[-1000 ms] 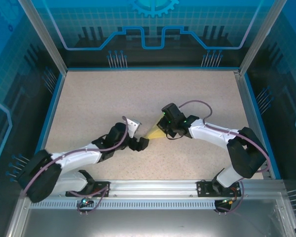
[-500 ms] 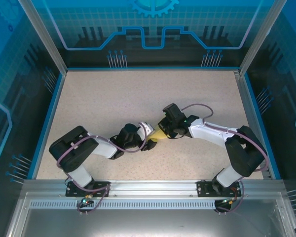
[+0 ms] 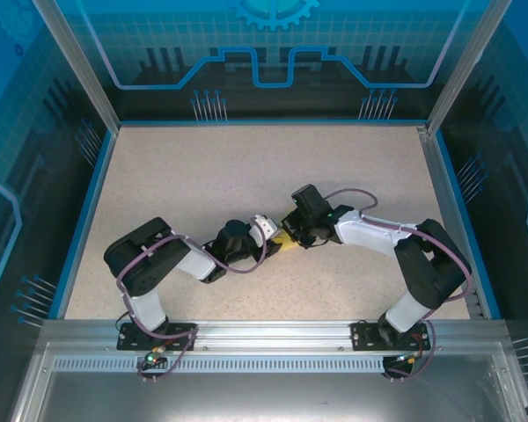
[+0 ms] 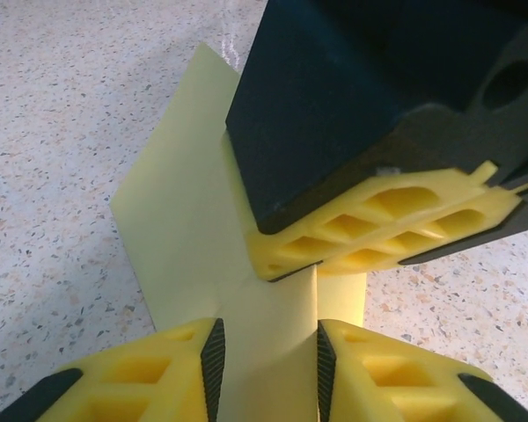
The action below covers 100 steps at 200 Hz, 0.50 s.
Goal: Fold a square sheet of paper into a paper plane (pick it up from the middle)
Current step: Fourth fold the wing at the center of the table.
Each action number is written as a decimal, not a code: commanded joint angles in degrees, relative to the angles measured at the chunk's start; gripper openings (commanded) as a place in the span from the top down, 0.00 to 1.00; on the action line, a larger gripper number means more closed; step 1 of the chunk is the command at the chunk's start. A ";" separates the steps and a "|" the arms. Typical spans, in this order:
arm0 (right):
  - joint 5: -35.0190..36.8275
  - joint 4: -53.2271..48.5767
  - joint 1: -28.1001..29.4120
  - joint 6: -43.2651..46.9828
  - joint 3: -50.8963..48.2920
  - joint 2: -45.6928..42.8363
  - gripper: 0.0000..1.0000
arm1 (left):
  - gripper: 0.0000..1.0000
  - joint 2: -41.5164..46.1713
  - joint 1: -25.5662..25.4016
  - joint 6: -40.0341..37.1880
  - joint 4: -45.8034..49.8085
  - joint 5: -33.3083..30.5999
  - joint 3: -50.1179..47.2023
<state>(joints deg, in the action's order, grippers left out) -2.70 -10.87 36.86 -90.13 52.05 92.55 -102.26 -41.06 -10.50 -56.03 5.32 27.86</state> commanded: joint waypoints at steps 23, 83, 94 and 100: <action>-1.39 -0.07 -1.13 -1.78 -0.72 -0.32 1.00 | 0.70 -1.47 -0.67 0.64 -3.69 -0.74 0.62; -2.73 -0.28 -2.12 -1.99 -0.70 -0.34 0.99 | 0.77 -2.32 -0.73 1.07 -4.26 -0.79 0.01; -3.09 -0.08 -2.33 -1.31 -0.57 -0.20 0.96 | 0.79 -2.56 -0.71 1.16 -4.33 -0.79 0.05; -3.43 0.14 -2.48 -0.44 -0.48 -0.26 0.93 | 0.80 -2.53 -0.78 1.27 -4.26 -0.84 0.12</action>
<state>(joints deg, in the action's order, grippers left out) -4.45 -10.85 35.55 -91.33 52.05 92.55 -104.01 -41.50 -10.04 -58.57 4.78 27.86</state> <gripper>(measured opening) 0.040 0.213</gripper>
